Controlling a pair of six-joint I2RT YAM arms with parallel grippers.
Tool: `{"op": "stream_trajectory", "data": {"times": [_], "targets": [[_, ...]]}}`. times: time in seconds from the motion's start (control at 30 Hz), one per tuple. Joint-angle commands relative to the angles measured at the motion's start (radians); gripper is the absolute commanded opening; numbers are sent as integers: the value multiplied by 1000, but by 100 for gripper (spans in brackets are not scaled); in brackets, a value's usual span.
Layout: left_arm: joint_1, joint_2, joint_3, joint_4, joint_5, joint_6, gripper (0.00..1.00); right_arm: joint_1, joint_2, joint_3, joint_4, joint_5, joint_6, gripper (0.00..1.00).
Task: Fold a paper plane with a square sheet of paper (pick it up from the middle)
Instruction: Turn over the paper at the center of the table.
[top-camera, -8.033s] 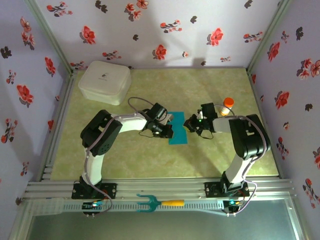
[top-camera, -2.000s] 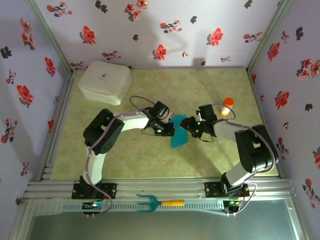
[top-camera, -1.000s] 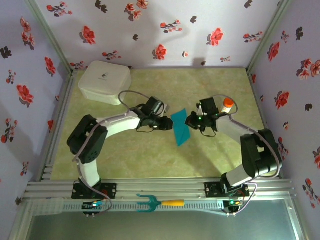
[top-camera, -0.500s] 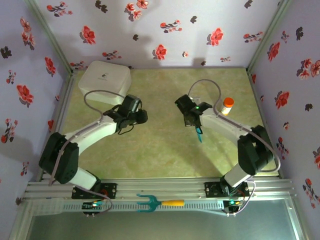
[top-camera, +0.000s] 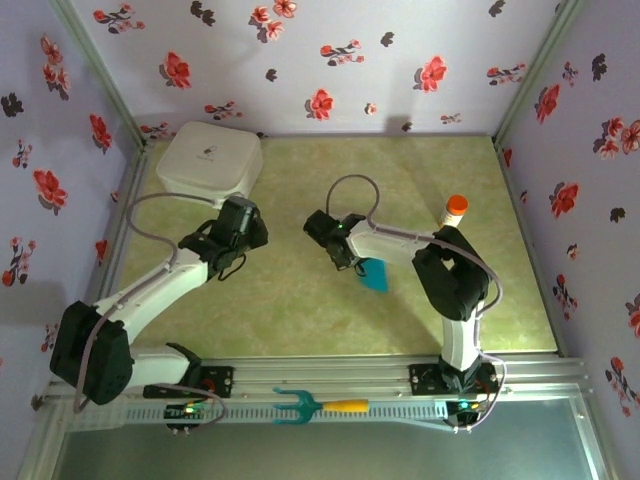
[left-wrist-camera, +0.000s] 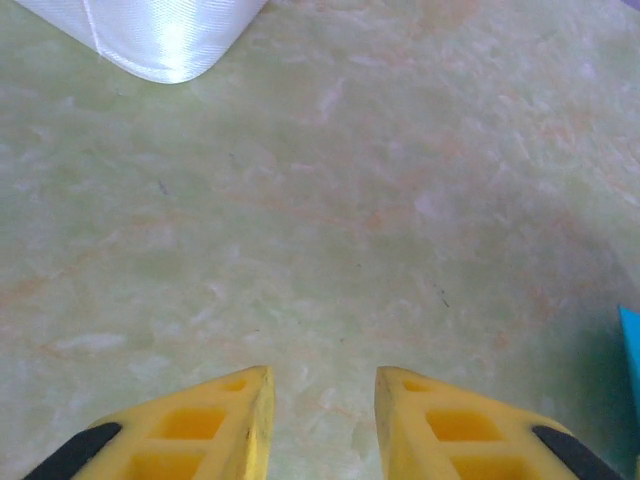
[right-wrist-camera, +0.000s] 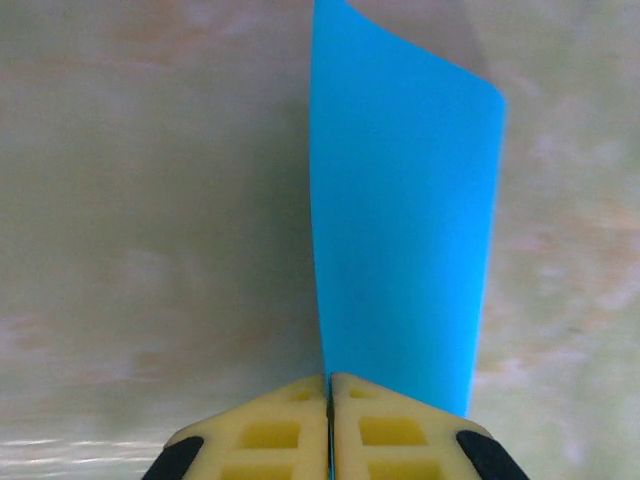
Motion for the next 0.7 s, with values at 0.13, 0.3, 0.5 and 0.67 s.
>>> {"op": "stream_trajectory", "data": {"times": [0.13,0.3,0.5,0.67], "targets": [[7,19,-6,2,10,-17,33,-31,-91,-23,151,-375,3,41],[7,87,13,59,146,11,33,-184,-300,-258,334,-608,97,50],[-11,241,74,156,392,26,28,-421,-480,-562,545,-895,222,12],[-56,335,125,184,470,26,27,-487,-498,-667,626,-1028,267,4]]}}
